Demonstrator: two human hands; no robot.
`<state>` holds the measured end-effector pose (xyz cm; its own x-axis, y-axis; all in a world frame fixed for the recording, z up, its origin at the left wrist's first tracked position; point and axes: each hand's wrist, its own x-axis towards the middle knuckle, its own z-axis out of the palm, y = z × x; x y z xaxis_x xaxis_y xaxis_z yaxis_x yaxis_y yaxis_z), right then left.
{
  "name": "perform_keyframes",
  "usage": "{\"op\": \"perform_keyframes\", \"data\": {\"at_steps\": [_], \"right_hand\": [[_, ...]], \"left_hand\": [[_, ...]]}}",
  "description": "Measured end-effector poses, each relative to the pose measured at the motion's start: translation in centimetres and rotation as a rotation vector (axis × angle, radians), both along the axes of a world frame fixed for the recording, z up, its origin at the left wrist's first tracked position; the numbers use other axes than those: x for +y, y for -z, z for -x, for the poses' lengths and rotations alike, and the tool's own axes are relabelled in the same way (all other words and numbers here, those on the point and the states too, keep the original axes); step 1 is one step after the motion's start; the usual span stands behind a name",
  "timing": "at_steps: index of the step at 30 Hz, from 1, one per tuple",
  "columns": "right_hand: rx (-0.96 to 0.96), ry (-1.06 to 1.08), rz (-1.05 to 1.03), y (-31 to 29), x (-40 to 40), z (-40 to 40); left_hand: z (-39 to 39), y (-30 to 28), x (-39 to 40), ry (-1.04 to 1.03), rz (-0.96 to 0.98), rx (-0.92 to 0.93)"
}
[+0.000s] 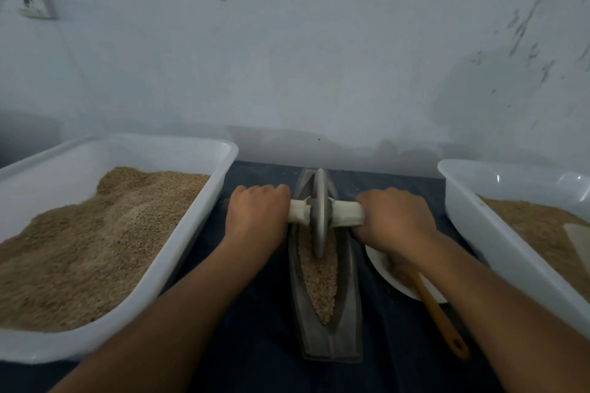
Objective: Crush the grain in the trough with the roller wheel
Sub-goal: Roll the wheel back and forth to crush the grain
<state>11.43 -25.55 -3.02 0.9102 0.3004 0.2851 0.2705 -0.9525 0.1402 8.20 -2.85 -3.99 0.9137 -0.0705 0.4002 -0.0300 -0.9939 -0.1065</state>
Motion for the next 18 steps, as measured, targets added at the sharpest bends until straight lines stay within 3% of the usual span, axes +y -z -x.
{"op": "perform_keyframes", "data": {"at_steps": [7,18], "right_hand": [[0.212,-0.018,-0.038,-1.2,-0.2,-2.4],[-0.160,-0.054,-0.045,0.7,0.0,4.0]], "left_hand": [[-2.1,-0.5,-0.8,-0.005,-0.016,-0.049],[3.3,0.0,-0.1,0.041,0.022,-0.017]]}}
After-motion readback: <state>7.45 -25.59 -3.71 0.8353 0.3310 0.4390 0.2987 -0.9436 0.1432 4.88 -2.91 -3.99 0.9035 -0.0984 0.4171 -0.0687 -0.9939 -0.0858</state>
